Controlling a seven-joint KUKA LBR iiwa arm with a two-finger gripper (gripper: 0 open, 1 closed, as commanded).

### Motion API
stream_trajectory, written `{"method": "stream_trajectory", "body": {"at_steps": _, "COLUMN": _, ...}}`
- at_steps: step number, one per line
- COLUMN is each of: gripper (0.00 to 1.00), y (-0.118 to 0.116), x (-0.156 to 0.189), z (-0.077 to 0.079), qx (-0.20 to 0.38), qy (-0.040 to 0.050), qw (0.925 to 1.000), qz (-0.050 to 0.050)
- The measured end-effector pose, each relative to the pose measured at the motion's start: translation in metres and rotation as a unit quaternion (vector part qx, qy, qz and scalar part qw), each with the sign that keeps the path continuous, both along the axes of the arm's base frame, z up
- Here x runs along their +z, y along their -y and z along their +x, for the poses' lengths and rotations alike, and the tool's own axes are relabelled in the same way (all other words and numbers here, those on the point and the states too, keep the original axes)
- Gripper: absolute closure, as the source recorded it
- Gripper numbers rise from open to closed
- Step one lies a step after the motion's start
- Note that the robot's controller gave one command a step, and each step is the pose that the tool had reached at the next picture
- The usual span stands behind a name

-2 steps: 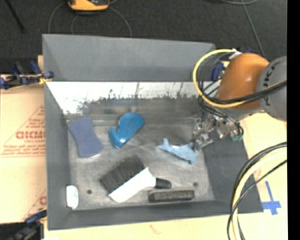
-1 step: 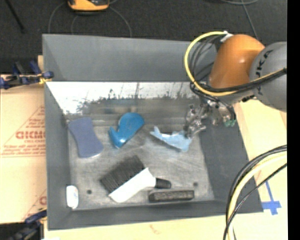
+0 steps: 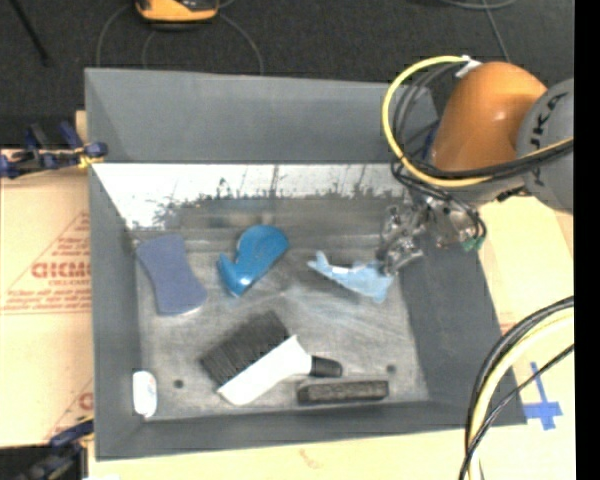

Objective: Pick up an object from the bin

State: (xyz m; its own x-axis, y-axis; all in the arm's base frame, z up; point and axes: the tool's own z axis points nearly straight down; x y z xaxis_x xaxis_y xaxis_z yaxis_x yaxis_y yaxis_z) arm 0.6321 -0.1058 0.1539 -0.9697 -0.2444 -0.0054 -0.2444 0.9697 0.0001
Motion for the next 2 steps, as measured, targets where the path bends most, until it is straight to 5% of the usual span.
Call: {"method": "stream_trajectory", "body": {"at_steps": 2, "gripper": 1.00, "y": 0.000, "x": 0.026, "z": -0.012, "qx": -0.013, "qy": -0.0009, "qw": 0.9999, "qz": 0.000}}
